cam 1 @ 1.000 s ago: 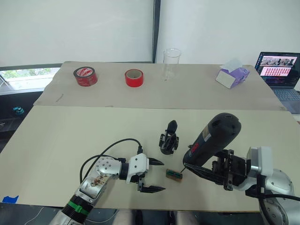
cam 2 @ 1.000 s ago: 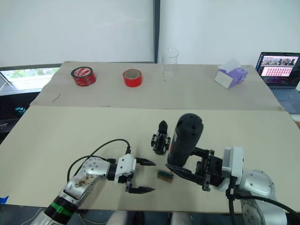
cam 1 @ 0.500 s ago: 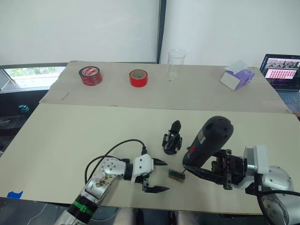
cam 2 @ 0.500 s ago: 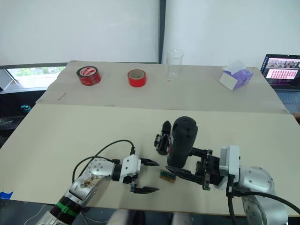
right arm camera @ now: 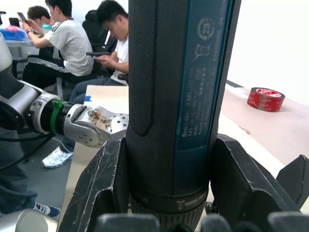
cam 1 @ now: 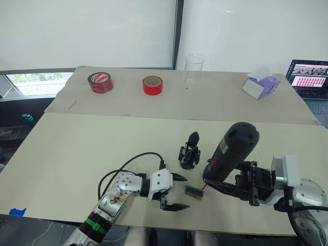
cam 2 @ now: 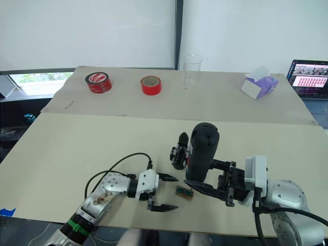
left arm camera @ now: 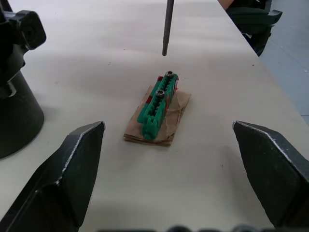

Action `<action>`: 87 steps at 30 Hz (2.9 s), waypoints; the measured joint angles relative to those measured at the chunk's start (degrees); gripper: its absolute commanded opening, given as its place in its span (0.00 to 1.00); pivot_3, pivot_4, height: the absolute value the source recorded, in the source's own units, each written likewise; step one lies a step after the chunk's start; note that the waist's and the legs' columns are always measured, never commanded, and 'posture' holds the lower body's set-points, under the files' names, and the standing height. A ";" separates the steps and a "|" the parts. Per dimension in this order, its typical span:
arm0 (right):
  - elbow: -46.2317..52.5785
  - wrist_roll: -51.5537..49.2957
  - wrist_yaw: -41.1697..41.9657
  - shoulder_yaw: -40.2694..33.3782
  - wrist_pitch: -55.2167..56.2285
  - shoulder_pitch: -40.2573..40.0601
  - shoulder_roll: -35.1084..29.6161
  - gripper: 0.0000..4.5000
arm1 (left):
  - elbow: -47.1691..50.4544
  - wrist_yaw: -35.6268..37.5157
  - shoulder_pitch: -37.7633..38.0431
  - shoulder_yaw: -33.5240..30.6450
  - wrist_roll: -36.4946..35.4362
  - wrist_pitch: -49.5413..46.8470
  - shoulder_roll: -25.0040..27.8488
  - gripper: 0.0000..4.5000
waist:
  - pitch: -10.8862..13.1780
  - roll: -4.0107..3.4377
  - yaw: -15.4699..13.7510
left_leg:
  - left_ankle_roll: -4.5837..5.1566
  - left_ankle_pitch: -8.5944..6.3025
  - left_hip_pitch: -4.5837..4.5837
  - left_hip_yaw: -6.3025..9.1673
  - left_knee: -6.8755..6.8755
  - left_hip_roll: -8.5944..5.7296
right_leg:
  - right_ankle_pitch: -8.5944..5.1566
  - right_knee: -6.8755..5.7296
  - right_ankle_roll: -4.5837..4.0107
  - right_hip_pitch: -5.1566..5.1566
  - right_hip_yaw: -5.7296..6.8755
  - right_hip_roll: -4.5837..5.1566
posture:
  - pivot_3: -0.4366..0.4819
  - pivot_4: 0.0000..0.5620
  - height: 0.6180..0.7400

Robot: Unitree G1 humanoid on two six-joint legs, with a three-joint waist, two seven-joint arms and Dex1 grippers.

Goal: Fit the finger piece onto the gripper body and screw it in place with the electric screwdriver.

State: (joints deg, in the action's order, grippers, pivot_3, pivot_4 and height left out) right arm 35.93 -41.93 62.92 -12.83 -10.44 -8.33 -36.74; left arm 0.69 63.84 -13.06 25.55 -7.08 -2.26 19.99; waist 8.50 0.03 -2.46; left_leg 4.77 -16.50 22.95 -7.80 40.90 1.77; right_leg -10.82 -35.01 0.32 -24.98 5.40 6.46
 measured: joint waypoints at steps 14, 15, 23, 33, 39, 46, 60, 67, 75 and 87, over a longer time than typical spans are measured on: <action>-1.63 0.48 2.17 0.20 1.02 -1.20 0.01 0.42 | -0.17 -0.29 0.10 0.18 0.13 0.62 0.87 1.00 | 0.00 0.00 0.09 | 0.01 -0.01 -0.01 0.00 0.01 0.01 | -0.08 0.00 0.14 0.00 -0.01 0.00 | 0.48 0.27 1.00; -1.85 0.69 2.28 0.20 1.27 -1.32 0.06 0.42 | -0.18 -0.29 0.10 0.18 0.12 0.64 0.88 1.00 | 0.00 0.00 0.09 | 0.01 -0.01 -0.01 -0.01 0.01 0.01 | -0.08 -0.01 0.14 0.00 -0.01 0.00 | 0.48 0.27 1.00; -2.72 1.36 3.01 0.59 2.62 -1.61 0.79 0.42 | -0.27 -0.30 0.02 0.25 0.13 0.70 0.89 1.00 | 0.00 0.00 0.09 | 0.01 -0.01 -0.02 0.00 0.01 0.01 | -0.09 0.00 0.14 0.00 -0.01 0.00 | 0.48 0.27 1.00; -2.77 1.34 3.26 0.60 2.98 -1.56 1.09 0.42 | -0.41 -0.46 0.02 0.27 0.16 0.89 0.85 1.00 | 0.00 0.00 0.09 | 0.01 -0.01 -0.02 0.00 0.01 0.01 | -0.08 -0.01 0.13 0.01 -0.01 0.01 | 0.48 0.27 1.00; -2.77 1.30 3.32 0.59 2.98 -1.49 1.09 0.42 | -0.65 -0.49 -0.06 0.30 0.23 1.04 0.71 1.00 | 0.00 0.00 0.04 | 0.01 -0.01 -0.02 0.00 0.01 0.01 | -0.08 0.00 0.13 0.01 -0.01 0.01 | 0.48 0.27 1.00; -2.84 1.31 3.34 0.60 2.98 -1.25 1.10 0.42 | -0.96 -0.45 -0.13 0.32 0.24 1.14 0.56 1.00 | 0.00 -0.01 0.00 | 0.02 -0.01 -0.03 0.00 0.01 0.01 | -0.09 0.00 0.13 0.03 -0.01 0.03 | 0.48 0.27 1.00; -3.12 1.46 3.24 0.97 2.98 -0.73 1.15 0.42 | -1.02 -0.56 -0.13 0.34 0.24 1.15 0.54 1.00 | -0.01 -0.01 0.00 | 0.02 -0.01 -0.05 0.01 0.02 0.01 | -0.08 0.00 0.13 0.04 -0.01 0.03 | 0.48 0.27 1.00; -3.12 2.41 3.12 1.28 2.98 -0.70 1.32 0.42 | -0.97 -0.66 -0.06 0.34 0.24 1.15 0.57 1.00 | -0.01 -0.01 0.01 | 0.02 -0.01 -0.05 0.01 0.01 0.01 | -0.09 0.00 0.13 0.04 -0.01 0.03 | 0.48 0.27 1.00; -3.11 2.48 2.50 1.55 2.97 0.32 1.34 0.42 | -0.90 -0.69 0.00 0.34 0.24 1.16 0.61 1.00 | -0.01 -0.02 0.02 | 0.02 -0.01 -0.05 0.00 0.01 0.01 | -0.10 0.00 0.12 0.04 -0.01 0.03 | 0.48 0.27 1.00; -3.11 2.48 2.21 2.06 2.96 0.32 1.31 0.42 | -0.91 -0.70 0.00 0.34 0.24 1.16 0.63 1.00 | -0.01 -0.02 0.03 | 0.02 -0.01 -0.05 0.01 0.01 0.01 | -0.09 0.00 0.12 0.04 -0.01 0.03 | 0.48 0.27 1.00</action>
State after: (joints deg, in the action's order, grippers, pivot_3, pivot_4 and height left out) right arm 32.82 -39.45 65.13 -10.76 -7.48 -8.01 -35.42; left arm -0.22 63.15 -13.06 25.89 -6.84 -1.10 20.62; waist 8.48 0.01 -2.43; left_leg 4.80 -16.52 22.90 -7.79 40.91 1.78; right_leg -10.91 -35.01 0.44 -24.94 5.39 6.49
